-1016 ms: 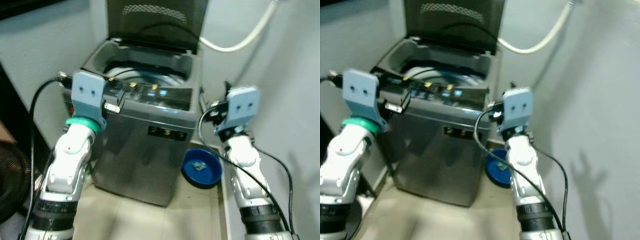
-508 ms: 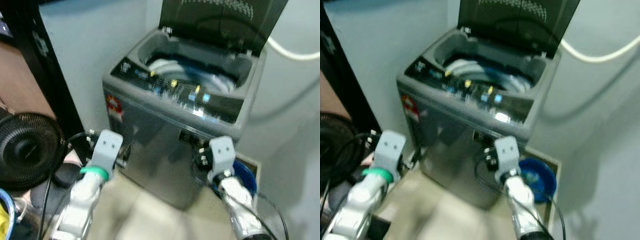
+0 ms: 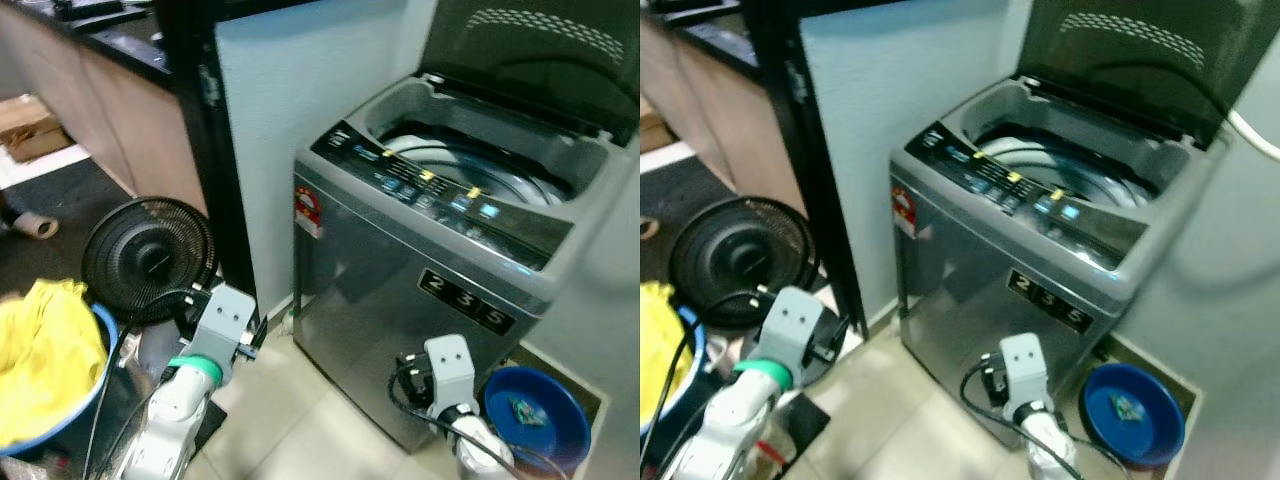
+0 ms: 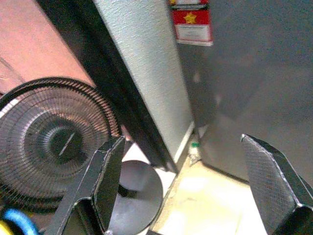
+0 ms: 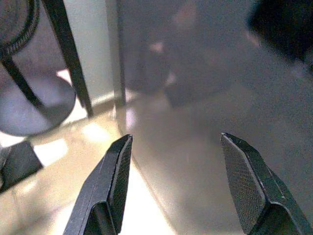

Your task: Clothes washing

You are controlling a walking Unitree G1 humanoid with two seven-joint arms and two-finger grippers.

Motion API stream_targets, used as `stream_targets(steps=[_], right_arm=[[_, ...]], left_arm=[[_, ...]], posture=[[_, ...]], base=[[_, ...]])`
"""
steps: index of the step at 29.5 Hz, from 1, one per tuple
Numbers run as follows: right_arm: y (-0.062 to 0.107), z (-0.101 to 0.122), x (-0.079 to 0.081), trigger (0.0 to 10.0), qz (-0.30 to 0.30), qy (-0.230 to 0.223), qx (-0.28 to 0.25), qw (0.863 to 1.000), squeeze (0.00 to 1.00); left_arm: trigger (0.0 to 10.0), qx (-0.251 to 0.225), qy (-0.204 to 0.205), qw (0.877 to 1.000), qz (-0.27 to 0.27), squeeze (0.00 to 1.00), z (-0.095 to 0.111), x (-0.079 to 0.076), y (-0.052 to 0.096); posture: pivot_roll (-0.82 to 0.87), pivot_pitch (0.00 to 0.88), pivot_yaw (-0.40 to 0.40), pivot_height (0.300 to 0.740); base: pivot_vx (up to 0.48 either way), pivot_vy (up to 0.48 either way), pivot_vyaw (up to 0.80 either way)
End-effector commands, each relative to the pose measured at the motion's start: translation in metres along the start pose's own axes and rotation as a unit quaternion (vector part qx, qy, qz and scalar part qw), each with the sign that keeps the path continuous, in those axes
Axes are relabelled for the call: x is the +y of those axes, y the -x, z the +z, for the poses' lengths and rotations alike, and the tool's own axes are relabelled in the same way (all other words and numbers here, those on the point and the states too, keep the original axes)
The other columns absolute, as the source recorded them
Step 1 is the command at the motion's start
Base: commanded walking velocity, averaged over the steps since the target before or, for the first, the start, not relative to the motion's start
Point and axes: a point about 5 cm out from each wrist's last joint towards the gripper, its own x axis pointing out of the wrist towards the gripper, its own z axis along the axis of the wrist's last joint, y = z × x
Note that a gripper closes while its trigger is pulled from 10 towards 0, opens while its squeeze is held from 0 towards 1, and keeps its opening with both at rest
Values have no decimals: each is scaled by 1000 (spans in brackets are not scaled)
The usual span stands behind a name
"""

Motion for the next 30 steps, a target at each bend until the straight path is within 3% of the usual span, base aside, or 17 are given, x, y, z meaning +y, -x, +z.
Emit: stream_targets(steps=[1, 9, 30], right_arm=[[3, -8, 4, 10000, 8, 3, 9, 1000, 0], [7, -15, 13, 10000, 35, 21, 14, 999, 0], [6, -16, 19, 10000, 46, 28, 9, 999, 0]], left_arm=[[10000, 11, -6, 1000, -2, 0, -8, -3, 2], [10000, 54, -10, 998, 12, 0, -34, 0, 12], [10000, 79, -10, 997, 25, 0, -50, 4, 15]], posture=[[129, 25, -6, 740], [129, 32, -11, 740], [124, 33, -15, 740]], base=[[0, 0, 775], [0, 0, 775], [0, 0, 775]])
